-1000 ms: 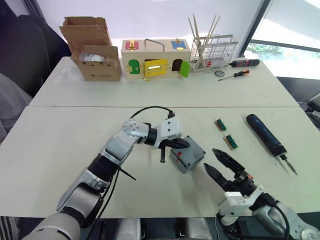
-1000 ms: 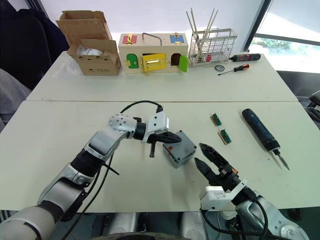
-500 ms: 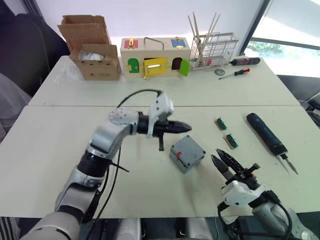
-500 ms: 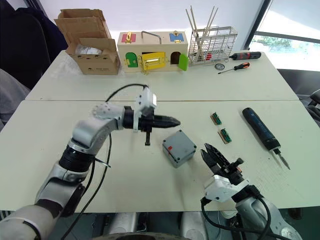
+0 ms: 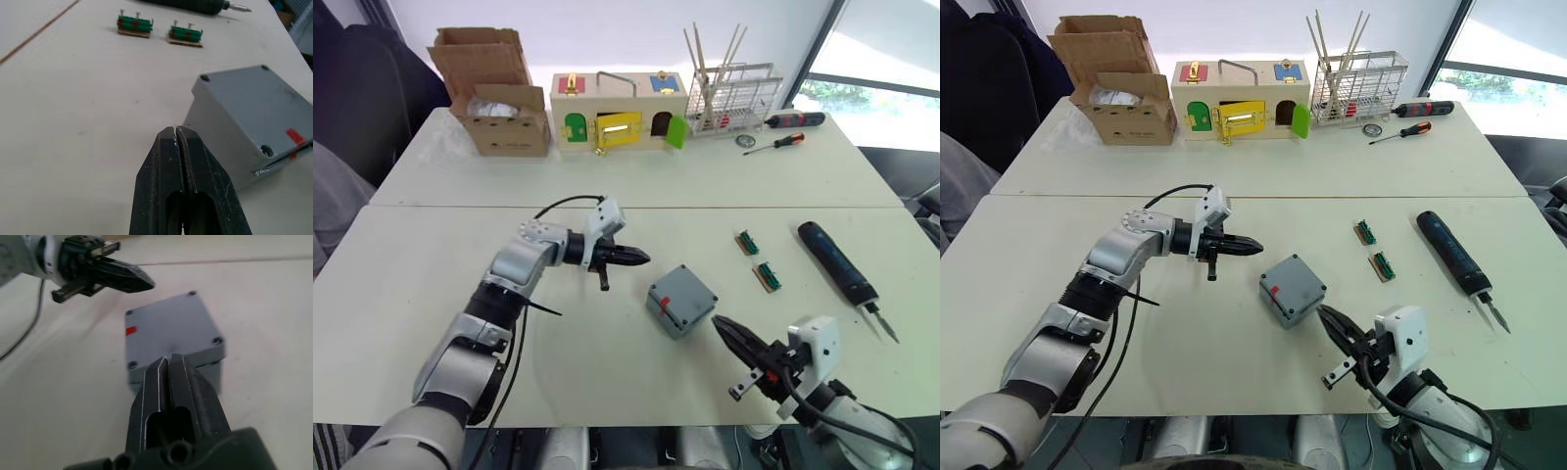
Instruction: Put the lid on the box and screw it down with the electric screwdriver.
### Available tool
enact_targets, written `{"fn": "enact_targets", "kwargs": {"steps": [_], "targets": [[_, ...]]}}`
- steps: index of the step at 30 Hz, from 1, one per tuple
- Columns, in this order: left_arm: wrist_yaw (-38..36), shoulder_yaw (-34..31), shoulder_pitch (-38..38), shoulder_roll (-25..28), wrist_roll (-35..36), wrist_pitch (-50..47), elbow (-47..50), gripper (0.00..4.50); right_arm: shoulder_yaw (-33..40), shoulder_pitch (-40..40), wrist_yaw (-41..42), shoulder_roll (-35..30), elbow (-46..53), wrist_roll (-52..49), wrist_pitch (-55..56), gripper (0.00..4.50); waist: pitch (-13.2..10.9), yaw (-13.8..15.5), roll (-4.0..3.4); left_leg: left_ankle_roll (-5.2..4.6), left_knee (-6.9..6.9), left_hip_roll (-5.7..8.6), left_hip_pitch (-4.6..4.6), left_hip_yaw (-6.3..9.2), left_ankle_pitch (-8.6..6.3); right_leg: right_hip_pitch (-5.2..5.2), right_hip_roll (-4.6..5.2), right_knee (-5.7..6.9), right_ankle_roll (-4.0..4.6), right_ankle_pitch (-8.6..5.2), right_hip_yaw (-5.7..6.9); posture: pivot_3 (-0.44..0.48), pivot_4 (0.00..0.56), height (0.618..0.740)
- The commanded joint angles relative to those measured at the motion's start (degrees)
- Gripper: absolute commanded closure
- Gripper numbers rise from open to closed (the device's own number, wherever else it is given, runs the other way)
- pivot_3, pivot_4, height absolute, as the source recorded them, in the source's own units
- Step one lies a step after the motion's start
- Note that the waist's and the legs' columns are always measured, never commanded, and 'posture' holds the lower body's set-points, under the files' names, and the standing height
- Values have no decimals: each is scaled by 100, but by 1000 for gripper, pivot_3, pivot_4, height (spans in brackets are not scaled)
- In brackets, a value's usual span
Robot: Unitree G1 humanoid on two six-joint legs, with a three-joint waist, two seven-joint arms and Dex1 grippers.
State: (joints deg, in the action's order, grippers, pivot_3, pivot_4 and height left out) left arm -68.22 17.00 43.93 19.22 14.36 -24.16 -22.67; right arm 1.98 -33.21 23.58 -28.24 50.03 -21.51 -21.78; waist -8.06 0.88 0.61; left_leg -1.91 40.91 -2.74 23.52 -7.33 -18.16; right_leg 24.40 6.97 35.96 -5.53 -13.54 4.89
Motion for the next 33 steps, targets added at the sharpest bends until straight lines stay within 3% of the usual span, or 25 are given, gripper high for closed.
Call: {"fn": "enact_targets", "kwargs": {"steps": [1,30,33], "targets": [[-160,54,194,-111,-72,231,7,4500,61,81,19,-28,315,-361,-325,4423,0,-8,0,0,1,0,0,0,0,0,0,0,0,0,0,0,150,728],[-223,227,-142,-217,-202,2,605,4500,-48,691,-34,14,28,-228,-671,4423,-3,-9,-2,-4,0,-1,1,-1,-2,4,-1,1,0,0,0,0,150,728],[-140,193,-95,-214,-273,92,446,4500,203,732,-154,125,137,-387,-670,4423,-3,-8,-2,-4,0,-1,1,-1,-2,4,0,1,0,0,0,0,150,728]]}}
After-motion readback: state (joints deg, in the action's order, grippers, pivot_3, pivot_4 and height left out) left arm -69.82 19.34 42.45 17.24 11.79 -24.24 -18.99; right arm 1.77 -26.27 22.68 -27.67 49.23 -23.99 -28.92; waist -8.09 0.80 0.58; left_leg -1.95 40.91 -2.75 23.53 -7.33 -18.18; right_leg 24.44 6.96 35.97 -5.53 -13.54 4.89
